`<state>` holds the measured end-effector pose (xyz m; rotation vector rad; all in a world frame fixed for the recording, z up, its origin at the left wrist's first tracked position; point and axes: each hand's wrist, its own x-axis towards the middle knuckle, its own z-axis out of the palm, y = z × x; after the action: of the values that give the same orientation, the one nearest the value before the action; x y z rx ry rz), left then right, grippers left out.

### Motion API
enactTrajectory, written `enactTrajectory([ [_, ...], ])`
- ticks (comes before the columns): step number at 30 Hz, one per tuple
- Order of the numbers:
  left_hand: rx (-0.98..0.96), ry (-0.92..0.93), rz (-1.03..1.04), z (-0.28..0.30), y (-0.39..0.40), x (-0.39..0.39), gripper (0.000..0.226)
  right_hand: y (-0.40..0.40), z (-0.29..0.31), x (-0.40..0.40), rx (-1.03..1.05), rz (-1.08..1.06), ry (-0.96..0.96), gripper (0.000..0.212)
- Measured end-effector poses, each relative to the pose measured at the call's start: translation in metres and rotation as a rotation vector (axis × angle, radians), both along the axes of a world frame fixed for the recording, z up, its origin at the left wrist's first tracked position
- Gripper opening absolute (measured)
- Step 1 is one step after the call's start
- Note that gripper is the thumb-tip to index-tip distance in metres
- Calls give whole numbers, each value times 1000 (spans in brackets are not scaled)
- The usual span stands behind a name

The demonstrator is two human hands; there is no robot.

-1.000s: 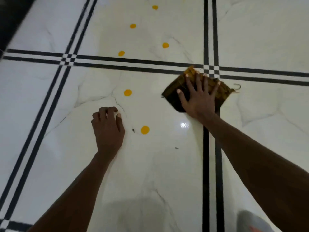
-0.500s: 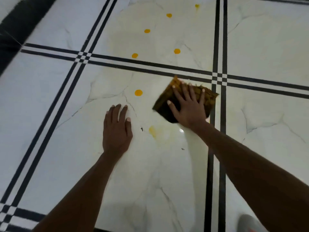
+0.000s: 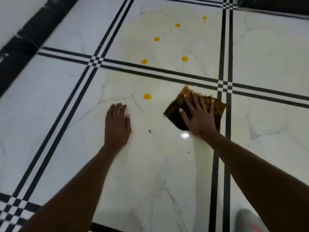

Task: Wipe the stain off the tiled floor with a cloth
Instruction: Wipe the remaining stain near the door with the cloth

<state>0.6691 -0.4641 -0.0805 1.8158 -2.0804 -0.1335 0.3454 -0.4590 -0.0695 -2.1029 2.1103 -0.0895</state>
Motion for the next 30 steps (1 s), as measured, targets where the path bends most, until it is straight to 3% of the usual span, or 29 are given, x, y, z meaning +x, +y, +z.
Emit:
enactTrajectory([
  [3,-3,-6,48,-1,-11,5,39,-32,-6,44,11,-57,-27,73],
  [7,20,23,144,-3,-25,16,48,20,3,74,7,460,18,66],
  [10,15,-29,134,-8,-24,18,51,6,10,30,60,735,11,66],
  [12,-7,-46,141,-11,-24,16,51,-38,6,11,32,615,46,68],
  [16,10,-30,165,-13,-26,15,50,-127,-1,56,-20,-34,-33,71],
  [18,19,-25,161,-12,-27,15,51,-135,-3,105,0,10,-22,68],
  [22,59,-30,156,-10,-26,16,52,-59,-3,128,-1,570,10,63],
  [24,53,-12,147,-7,-26,16,53,-26,-5,84,-21,475,-10,65],
  [27,34,-8,156,-8,-27,16,52,39,2,30,0,-53,-42,68],
  [28,34,-14,159,-10,-26,14,52,68,4,36,10,-113,-28,69],
  [30,35,-28,158,-10,-26,15,51,113,8,77,25,46,-16,70],
])
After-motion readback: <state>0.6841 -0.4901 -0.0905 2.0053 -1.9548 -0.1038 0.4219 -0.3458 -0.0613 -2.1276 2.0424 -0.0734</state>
